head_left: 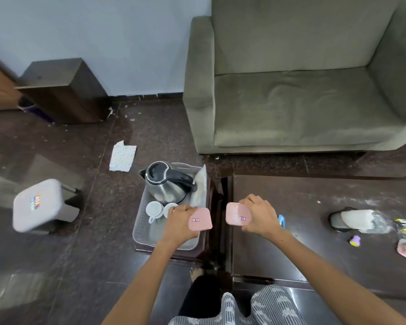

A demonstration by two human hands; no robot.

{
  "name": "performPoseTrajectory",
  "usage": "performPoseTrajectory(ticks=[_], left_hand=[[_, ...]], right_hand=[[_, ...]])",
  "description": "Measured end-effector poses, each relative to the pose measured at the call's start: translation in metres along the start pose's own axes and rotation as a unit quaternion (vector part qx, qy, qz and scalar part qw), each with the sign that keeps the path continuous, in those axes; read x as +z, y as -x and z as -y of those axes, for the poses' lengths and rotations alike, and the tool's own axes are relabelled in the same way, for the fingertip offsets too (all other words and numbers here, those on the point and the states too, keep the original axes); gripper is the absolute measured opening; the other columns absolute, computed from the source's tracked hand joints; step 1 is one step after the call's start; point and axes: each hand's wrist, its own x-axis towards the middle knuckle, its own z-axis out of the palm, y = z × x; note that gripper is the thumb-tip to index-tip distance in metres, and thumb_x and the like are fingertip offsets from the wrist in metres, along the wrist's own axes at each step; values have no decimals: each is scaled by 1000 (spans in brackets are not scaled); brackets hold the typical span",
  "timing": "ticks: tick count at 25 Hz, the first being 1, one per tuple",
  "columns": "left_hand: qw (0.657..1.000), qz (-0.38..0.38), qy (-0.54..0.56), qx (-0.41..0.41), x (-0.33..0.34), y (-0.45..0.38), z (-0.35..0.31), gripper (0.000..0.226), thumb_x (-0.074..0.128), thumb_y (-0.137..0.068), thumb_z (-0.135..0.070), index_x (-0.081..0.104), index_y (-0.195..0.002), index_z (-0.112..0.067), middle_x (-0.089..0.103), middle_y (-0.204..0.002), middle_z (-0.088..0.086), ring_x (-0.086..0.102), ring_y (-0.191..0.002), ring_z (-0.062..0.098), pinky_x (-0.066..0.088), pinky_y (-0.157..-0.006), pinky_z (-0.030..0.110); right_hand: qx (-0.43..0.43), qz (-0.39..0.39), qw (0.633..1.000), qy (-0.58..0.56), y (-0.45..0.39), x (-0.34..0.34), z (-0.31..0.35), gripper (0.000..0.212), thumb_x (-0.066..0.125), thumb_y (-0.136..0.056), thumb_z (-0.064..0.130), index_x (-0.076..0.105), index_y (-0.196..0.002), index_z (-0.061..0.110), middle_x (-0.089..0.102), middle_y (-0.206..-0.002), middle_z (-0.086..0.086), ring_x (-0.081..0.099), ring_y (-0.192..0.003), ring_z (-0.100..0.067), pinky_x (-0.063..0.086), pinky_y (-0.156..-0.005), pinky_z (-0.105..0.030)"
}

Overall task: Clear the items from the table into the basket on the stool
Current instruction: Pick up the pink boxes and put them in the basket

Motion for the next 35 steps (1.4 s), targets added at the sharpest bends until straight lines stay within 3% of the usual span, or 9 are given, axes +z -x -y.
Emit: performPoseTrajectory(ticks=[4,9,13,20,25,29,33,35], left_hand=[[998,49,-33,-12,-1,-3,81,72,68,-58,-35,50,-128,-26,58,-116,1,52,-110,23,31,-97,35],[994,86,-65,-14,13,-6,152,56,64,-67,-28,54,-121,-19,59,-114,6,52,-111,27,30,-97,33],[983,136,-122,15,32,-11,184,55,64,-74,-18,47,-126,-12,54,-120,11,47,-116,31,29,-103,35],[971,176,-154,43,64,-13,206,65,56,-80,-4,31,-140,-12,36,-143,15,34,-131,33,21,-113,42],[972,198,-121,47,78,0,206,49,36,-93,-21,33,-141,-15,26,-153,14,27,-138,30,15,-116,43],[968,223,-101,53,87,0,203,50,28,-98,-30,24,-146,-20,13,-158,7,17,-144,29,7,-119,45],[976,193,-93,24,88,-1,195,48,23,-99,-37,37,-141,-19,21,-157,7,22,-142,30,7,-118,45],[977,190,-98,8,90,2,197,51,22,-99,-42,40,-139,-17,23,-156,8,23,-142,31,7,-118,45]], right_hand=[[-7,42,999,10,-38,37,64,71,73,-60,34,50,-126,25,50,-119,2,49,-112,-19,39,-91,-31],[-16,88,995,37,-66,93,124,59,68,-67,30,51,-123,18,51,-123,-4,49,-113,-24,37,-91,-33],[-15,152,985,76,-85,133,151,62,72,-68,24,48,-123,12,48,-123,-7,49,-115,-26,38,-92,-33],[19,223,971,89,-100,173,165,63,72,-75,14,40,-129,7,39,-130,-10,43,-120,-26,51,-86,-37],[-6,225,971,86,-95,193,176,70,64,-83,17,27,-141,11,29,-145,-10,31,-133,-27,48,-94,-42],[-44,206,969,132,-86,196,174,49,49,-87,5,39,-135,10,25,-149,-14,31,-134,-32,40,-103,-44],[-62,191,970,138,-76,197,170,54,47,-87,4,34,-139,11,12,-156,-15,30,-136,-32,35,-108,-45],[-69,190,970,138,-71,200,172,56,48,-84,1,35,-138,11,14,-154,-18,35,-132,-35,39,-105,-45]])
